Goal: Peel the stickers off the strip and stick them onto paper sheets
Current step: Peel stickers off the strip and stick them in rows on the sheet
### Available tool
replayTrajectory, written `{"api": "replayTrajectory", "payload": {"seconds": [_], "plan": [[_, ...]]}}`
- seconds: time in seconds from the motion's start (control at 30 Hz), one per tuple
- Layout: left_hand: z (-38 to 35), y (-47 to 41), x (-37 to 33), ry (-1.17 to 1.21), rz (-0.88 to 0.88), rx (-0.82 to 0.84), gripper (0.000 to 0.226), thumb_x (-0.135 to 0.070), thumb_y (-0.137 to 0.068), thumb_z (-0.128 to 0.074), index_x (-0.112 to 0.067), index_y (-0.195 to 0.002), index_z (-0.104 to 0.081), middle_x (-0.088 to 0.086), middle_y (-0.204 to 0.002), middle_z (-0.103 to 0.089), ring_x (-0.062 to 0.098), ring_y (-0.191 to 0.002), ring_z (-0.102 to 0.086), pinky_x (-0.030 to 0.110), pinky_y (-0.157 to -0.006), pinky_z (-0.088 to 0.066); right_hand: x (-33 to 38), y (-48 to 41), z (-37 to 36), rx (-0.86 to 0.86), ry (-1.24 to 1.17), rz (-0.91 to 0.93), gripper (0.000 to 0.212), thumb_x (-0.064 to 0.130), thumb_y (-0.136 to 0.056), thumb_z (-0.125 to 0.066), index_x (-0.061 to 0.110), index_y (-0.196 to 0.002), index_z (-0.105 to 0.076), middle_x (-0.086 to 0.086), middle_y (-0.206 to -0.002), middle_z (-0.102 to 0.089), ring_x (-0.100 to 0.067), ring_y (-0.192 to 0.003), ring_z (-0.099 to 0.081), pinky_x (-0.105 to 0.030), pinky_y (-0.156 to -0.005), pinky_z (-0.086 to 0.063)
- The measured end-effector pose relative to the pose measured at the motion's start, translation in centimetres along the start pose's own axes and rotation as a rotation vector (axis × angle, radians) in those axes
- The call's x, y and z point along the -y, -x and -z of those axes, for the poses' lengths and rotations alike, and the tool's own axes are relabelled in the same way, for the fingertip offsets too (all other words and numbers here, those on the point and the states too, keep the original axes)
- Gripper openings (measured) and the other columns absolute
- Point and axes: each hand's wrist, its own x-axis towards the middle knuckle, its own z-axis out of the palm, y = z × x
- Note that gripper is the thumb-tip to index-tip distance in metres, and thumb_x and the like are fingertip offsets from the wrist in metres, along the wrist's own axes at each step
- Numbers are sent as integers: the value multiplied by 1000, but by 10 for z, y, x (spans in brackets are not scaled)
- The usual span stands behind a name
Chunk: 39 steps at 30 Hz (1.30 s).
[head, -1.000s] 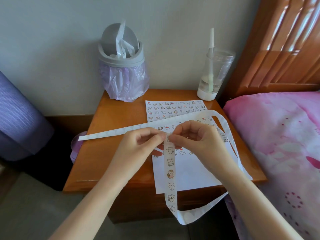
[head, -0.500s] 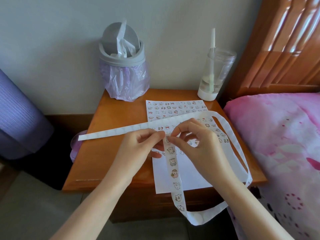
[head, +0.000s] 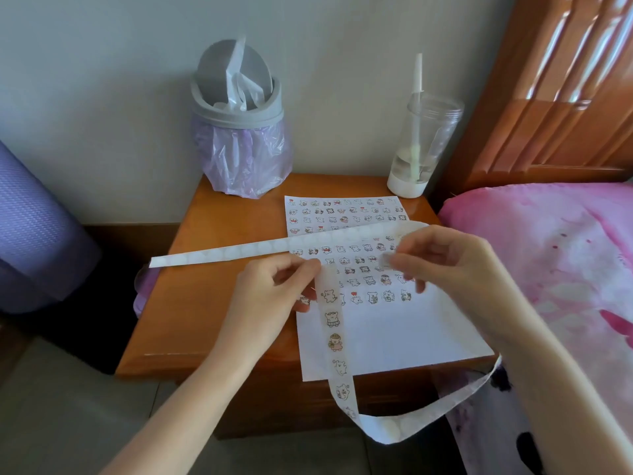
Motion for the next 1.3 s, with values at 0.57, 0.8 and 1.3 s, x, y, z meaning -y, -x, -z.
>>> {"api": "replayTrajectory", "payload": {"seconds": [0.57, 0.8, 1.3], "plan": [[-12, -1, 18, -214, -86, 63, 19, -35, -88, -54, -22, -92, -69, -9, -88, -72, 5, -78, -68, 34, -73, -59, -43, -15, 45, 122, 208, -487, 6, 13, -80, -71, 12, -86, -74, 0, -82, -74, -15, -71, -65, -25, -76, -57], [-15, -1, 25, -291, -87, 73, 19, -32, -91, -50, -21, -89, -65, -11, -90, -70, 0, -70, -65, 12, -64, -52, -45, -16, 45, 179, 269, -459, 4, 13, -84, -68, 15, -85, -71, 7, -70, -69, -5, -59, -62, -13, -62, -53], [-17, -2, 27, -319, -131, 57, 20, -30, -91, -49, -18, -92, -65, -10, -95, -70, -3, -74, -64, 10, -61, -50, -51, -17, 41, 138, 315, -417, 5, 12, -83, -69, 12, -87, -72, 1, -79, -70, -5, -57, -58, -13, -59, -52]]}}
